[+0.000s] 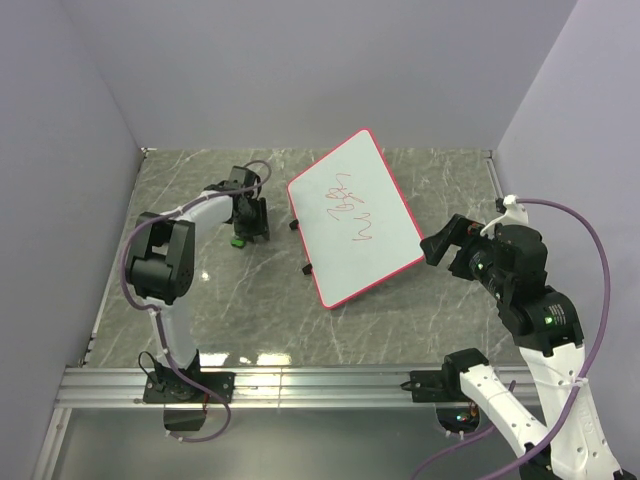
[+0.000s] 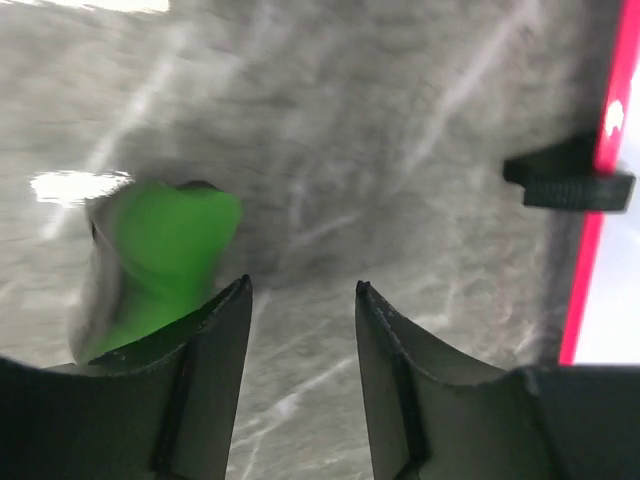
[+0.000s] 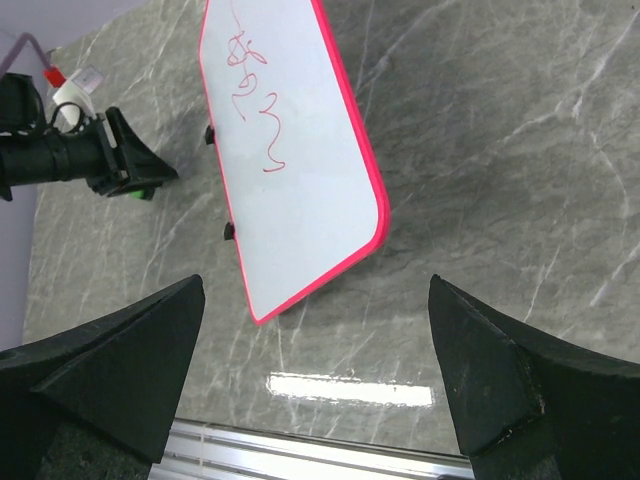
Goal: Erase the whiteboard
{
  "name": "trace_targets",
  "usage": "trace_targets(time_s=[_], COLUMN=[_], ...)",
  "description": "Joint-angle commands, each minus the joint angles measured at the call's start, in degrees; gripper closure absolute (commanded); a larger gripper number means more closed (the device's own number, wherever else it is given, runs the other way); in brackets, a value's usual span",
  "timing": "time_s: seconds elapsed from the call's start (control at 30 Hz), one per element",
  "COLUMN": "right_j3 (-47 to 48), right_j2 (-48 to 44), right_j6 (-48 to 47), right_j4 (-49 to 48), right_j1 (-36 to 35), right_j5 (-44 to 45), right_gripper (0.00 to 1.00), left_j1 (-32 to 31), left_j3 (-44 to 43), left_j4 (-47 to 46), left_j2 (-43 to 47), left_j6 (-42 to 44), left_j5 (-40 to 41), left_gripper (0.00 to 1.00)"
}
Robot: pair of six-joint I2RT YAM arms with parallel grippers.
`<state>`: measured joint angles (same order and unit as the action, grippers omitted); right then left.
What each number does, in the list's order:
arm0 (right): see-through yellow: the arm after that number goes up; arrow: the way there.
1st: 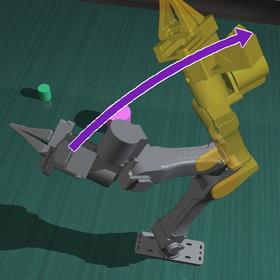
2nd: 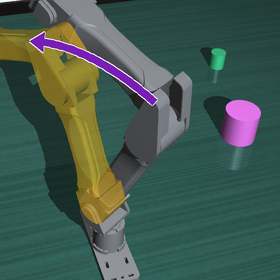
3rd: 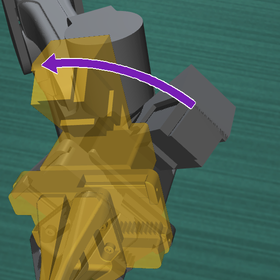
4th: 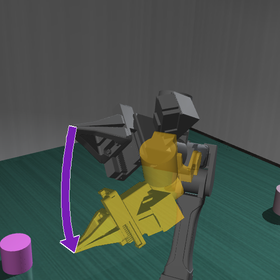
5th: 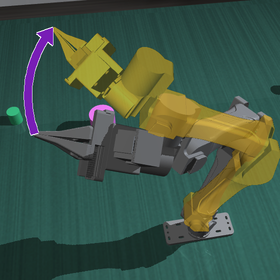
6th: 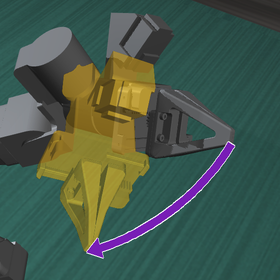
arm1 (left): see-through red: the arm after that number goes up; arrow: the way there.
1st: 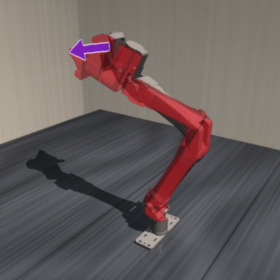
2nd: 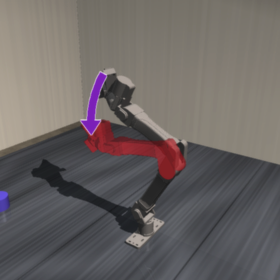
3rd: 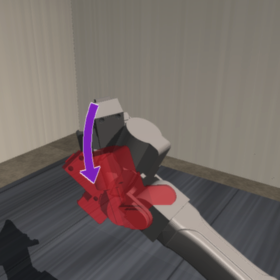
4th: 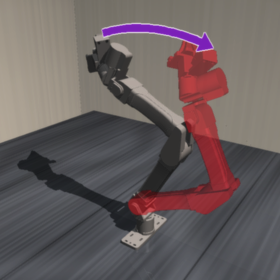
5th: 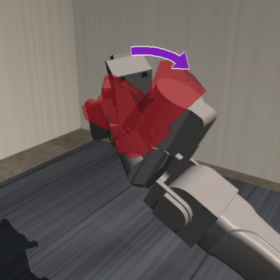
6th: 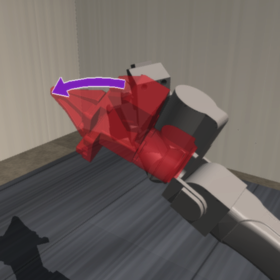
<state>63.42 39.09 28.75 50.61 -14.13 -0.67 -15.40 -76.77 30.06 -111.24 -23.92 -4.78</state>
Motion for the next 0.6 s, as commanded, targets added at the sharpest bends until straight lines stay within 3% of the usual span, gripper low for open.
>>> trace_targets(time_s=[0.0,0.33,0.47,0.57], right_j3=[0.3,-1.3,-1.1,-0.4], right_j2=[0.1,-0.2,-0.2,-0.1], right_j6=[-1.6,-1.6,-2.0,-2.4], right_j4=[-0.7,-1.6,-1.7,-1.0], right_j1=[-0.5,-0.4,-0.4,-0.4], right_j5=[0.6,0.2,0.3,0.5], right_gripper=[0.0,0.0,0.0,0.0], left_j1=[0.7,1.0,1.7,2.3], left_j3=[-3.6,-13.3,-11.0,-6.9], left_j4=[1.1,6.8,6.6,5.2], left_j2=[2.6,5.0,4.3,4.6], left_j6=[-0.9,2.0,4.1,5.5], left_j5=[3.6,4.6,7.9,11.1], left_gripper=[0.47,0.37,0.16,0.09])
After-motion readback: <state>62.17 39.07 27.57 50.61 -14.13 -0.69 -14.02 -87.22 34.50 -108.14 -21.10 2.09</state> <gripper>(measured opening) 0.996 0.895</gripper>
